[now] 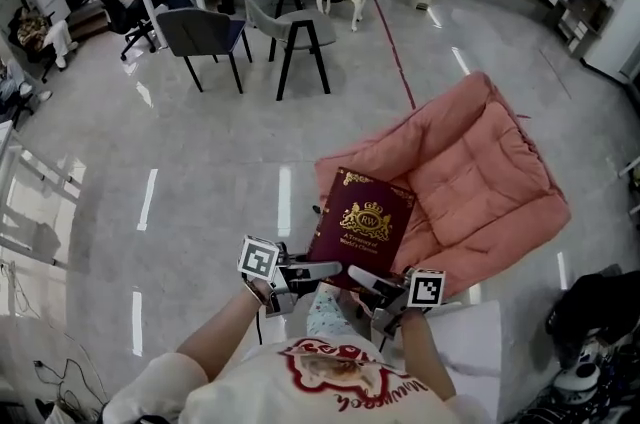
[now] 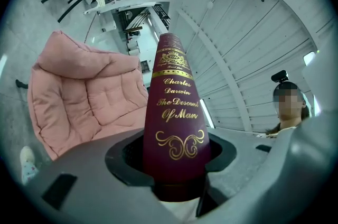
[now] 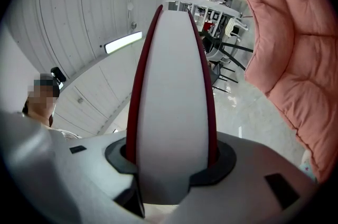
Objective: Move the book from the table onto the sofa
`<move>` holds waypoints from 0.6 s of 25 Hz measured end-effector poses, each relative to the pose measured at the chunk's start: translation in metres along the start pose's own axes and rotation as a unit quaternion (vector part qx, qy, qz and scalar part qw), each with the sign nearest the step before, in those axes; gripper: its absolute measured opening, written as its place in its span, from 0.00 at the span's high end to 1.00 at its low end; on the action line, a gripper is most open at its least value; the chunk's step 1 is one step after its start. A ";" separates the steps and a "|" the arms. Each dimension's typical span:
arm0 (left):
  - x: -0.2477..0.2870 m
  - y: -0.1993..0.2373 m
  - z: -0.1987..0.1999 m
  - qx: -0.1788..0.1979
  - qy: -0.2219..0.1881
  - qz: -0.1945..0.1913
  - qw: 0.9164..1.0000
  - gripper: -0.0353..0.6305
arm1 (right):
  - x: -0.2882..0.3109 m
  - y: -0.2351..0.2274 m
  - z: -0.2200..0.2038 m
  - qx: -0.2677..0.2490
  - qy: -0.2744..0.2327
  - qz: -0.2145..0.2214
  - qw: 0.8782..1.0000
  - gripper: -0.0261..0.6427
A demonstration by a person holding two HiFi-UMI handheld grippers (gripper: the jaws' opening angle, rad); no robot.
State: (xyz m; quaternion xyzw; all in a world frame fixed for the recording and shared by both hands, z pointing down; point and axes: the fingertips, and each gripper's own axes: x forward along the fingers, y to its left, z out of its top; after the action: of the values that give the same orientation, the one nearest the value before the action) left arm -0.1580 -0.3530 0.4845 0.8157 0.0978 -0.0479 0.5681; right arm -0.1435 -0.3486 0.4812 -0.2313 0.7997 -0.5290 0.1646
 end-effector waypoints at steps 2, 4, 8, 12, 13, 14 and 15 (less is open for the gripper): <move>0.010 0.009 0.022 -0.002 0.004 -0.002 1.000 0.60 | 0.001 -0.010 0.024 0.000 -0.005 -0.004 1.000 0.63; 0.020 0.015 0.043 -0.005 0.007 -0.005 1.000 0.60 | 0.003 -0.018 0.046 -0.002 -0.009 -0.009 1.000 0.63; 0.049 0.026 0.100 0.000 0.015 -0.005 1.000 0.60 | 0.004 -0.023 0.111 -0.005 -0.018 -0.012 1.000 0.63; 0.064 0.036 0.118 -0.007 0.022 -0.015 1.000 0.60 | 0.000 -0.036 0.134 -0.006 -0.028 -0.018 0.999 0.63; 0.064 0.041 0.117 -0.006 0.026 -0.018 0.999 0.60 | 0.000 -0.041 0.133 -0.008 -0.032 -0.020 0.999 0.63; 0.063 0.047 0.117 -0.007 0.030 -0.020 0.999 0.60 | 0.001 -0.046 0.132 -0.009 -0.036 -0.022 0.999 0.63; 0.061 0.052 0.117 -0.008 0.035 -0.022 0.999 0.60 | 0.002 -0.049 0.132 -0.009 -0.040 -0.023 0.999 0.63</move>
State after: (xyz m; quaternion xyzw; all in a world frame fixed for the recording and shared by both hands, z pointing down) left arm -0.0832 -0.4735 0.4795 0.8101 0.1356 -0.0307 0.5696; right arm -0.0681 -0.4677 0.4757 -0.2721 0.7918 -0.5156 0.1824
